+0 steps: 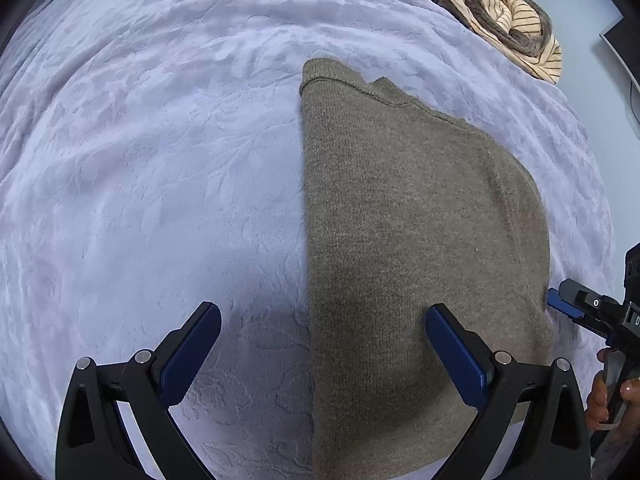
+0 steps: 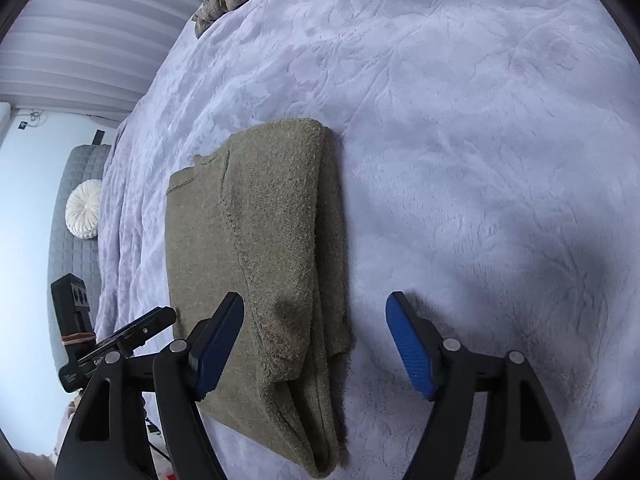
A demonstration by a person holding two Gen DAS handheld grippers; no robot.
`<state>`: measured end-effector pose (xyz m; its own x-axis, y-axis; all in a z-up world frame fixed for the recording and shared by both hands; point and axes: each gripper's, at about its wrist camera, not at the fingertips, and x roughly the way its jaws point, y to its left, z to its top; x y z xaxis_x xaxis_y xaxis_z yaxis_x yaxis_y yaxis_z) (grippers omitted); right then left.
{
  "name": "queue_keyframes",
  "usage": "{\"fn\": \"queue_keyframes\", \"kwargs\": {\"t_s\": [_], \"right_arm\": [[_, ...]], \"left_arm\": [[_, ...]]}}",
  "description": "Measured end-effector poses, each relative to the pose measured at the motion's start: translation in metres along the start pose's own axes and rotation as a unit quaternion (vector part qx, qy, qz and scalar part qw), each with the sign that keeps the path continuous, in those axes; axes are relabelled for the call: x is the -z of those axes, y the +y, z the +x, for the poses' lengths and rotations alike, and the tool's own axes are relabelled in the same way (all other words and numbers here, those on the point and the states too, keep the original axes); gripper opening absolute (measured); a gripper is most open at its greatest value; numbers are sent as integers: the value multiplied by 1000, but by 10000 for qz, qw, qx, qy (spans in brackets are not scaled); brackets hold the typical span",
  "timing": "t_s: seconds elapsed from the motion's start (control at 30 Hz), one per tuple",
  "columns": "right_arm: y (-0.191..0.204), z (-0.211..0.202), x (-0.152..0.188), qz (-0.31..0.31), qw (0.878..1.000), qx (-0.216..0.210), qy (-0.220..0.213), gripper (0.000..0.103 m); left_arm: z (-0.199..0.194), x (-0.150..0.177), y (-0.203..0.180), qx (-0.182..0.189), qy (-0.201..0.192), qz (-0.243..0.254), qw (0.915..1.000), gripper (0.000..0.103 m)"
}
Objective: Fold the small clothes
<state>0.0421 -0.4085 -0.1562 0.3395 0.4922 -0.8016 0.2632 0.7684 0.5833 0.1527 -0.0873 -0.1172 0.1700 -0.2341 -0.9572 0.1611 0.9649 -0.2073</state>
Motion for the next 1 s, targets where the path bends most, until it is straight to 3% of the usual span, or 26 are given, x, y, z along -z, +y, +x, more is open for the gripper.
{"fn": "queue_keyframes", "kwargs": {"t_s": [0.17,0.23,0.4,0.53,0.67,0.87,0.9,0.93,0.97,1.0], "right_arm": [[-4,4,-6,-18,9998,-151,105,77],[-5,6,-10,-43,9996,-247,136,77],[-5,19,-21,-133,9973,-613,375,77],[-5,38,-26,-258,9930,-862,767,77],[0,56,-30,-450,9882,-1069,996,77],[15,82,-41,-556,9823,-1403,1111,77],[16,85,-41,-484,9825,-1417,1109,74],[18,87,-41,-414,9832,-1387,1109,67],[19,90,-39,-357,9847,-1289,1121,44],[20,90,-37,-311,9849,-1308,1088,40]], "left_arm": [[6,-12,2,121,6,-93,9999,103],[12,-17,2,355,161,-95,9992,103],[15,-29,0,825,81,-23,9966,103],[35,-33,-1,1364,423,27,9897,103],[56,-33,-8,1488,615,162,9868,103],[64,-35,-21,1413,554,245,9881,103],[63,-34,-22,1392,538,245,9885,102],[59,-33,-22,1361,479,239,9893,95],[55,-32,-20,1315,419,239,9901,87],[52,-31,-19,1326,369,248,9902,83]]}}
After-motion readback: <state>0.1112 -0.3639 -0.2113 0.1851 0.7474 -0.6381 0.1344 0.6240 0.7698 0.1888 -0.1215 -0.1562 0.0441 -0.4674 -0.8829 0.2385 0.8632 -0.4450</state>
